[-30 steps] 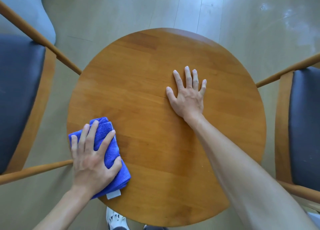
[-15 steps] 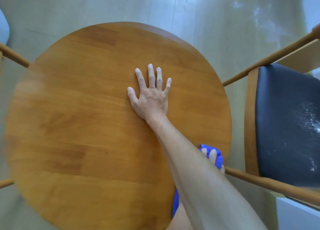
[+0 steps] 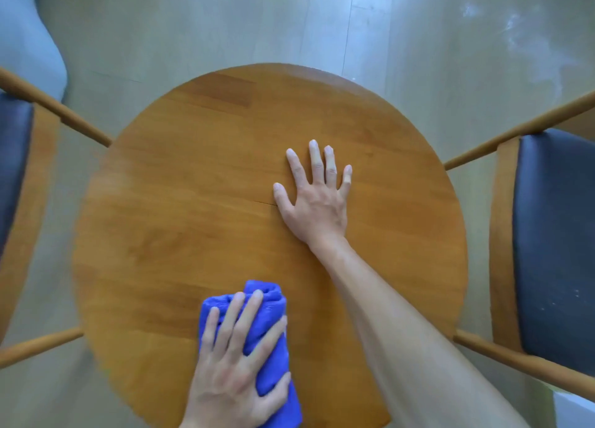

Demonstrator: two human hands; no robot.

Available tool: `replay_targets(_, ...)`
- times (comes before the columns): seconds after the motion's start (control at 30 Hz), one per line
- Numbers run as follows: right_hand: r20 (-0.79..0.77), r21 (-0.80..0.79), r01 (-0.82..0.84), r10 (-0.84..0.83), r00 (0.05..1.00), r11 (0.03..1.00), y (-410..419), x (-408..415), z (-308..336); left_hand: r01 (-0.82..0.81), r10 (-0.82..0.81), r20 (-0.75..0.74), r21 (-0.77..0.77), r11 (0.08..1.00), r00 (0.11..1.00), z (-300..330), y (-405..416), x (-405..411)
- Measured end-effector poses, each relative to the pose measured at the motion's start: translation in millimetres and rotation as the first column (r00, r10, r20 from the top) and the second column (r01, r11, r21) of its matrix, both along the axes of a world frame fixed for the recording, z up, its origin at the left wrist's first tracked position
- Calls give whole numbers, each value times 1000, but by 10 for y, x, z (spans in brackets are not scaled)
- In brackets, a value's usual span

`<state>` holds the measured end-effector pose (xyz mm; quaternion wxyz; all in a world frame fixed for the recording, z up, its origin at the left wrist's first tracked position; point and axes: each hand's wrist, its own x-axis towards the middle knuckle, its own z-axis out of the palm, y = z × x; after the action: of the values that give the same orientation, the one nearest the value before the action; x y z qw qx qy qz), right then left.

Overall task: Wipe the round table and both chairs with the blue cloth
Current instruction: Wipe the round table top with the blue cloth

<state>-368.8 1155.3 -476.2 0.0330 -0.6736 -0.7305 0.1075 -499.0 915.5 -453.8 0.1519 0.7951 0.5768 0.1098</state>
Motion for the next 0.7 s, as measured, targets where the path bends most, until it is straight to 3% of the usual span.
replay_targets(0.17,26,32,8,-8,1000,999,-5,-12,-42,-365,364,-79,2,931,928,48,756,-1105)
replay_targets(0.3,20,42,20,-21,1000,999,1,7,-41,-669,669,-75,28,743,740,34,1698,-1135)
replay_targets(0.4,22,42,23,-24,999,999,4,-7,-34,-769,765,-87,-19,639,638,-20,2005,-1002)
replay_targets(0.6,2,54,37,-37,999,998,-4,-14,5,-552,555,-50,59,831,830,-46,1170,-476)
replay_targets(0.7,-52,72,55,-51,997,996,-3,-12,25,-301,300,29,42,953,954,-17,853,73)
